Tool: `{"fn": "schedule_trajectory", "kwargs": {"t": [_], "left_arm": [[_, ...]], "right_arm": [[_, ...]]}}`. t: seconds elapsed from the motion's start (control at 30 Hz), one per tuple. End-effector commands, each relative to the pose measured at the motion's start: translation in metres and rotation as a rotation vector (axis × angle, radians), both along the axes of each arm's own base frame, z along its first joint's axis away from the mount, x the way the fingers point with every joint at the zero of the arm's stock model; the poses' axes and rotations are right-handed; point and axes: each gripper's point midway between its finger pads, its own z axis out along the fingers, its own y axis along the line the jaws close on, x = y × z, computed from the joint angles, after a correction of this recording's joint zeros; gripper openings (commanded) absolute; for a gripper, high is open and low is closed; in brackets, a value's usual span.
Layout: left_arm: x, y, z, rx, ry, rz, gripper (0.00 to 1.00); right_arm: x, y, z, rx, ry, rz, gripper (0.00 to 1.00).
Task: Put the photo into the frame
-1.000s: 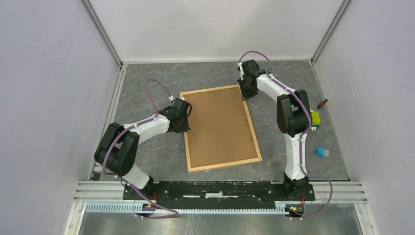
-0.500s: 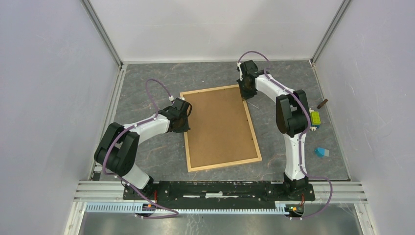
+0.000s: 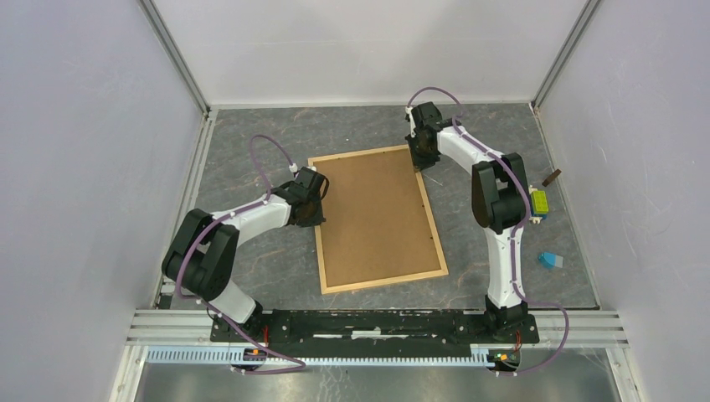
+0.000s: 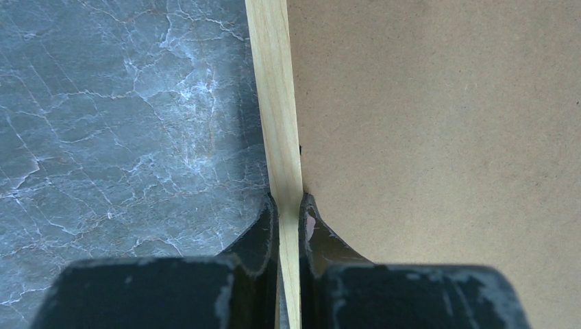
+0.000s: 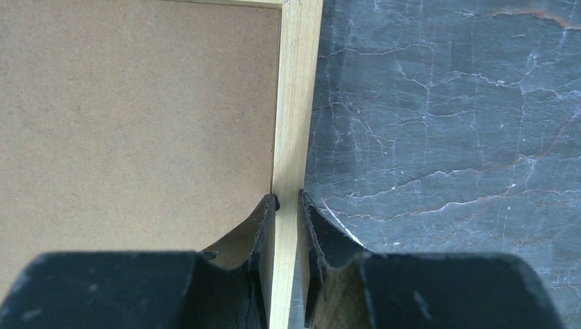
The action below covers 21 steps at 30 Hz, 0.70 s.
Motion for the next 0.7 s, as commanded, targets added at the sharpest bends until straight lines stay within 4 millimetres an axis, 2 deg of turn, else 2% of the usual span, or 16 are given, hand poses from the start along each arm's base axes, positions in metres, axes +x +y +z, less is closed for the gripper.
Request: {"fn": "schedule_trajectory", "kwargs": {"t": [0.0, 0.1, 0.3, 0.5, 0.67], "left_arm": [[-0.034, 0.008, -0.027, 0.079, 0.145, -0.083, 0.02], [-0.033, 0.007, -0.028, 0.081, 0.147, -0.085, 0.02], [-0.031, 0.005, -0.026, 0.087, 0.139, -0.094, 0.02], [-0.029, 0.003, -0.025, 0.087, 0.136, -0.099, 0.02], [-0.027, -0.001, -0.021, 0.084, 0.13, -0.107, 0.02]], "right_arm": [[-0.045, 0.017, -0.098, 0.064, 0.23, 0.059, 0.22], [-0.049, 0.028, -0.101, 0.127, 0.258, 0.074, 0.22], [-0.061, 0.029, -0.116, 0.108, 0.298, 0.076, 0.22], [-0.064, 0.032, -0.118, 0.052, 0.309, 0.081, 0.21], [-0.071, 0.045, -0.12, 0.055, 0.329, 0.094, 0.21]]}}
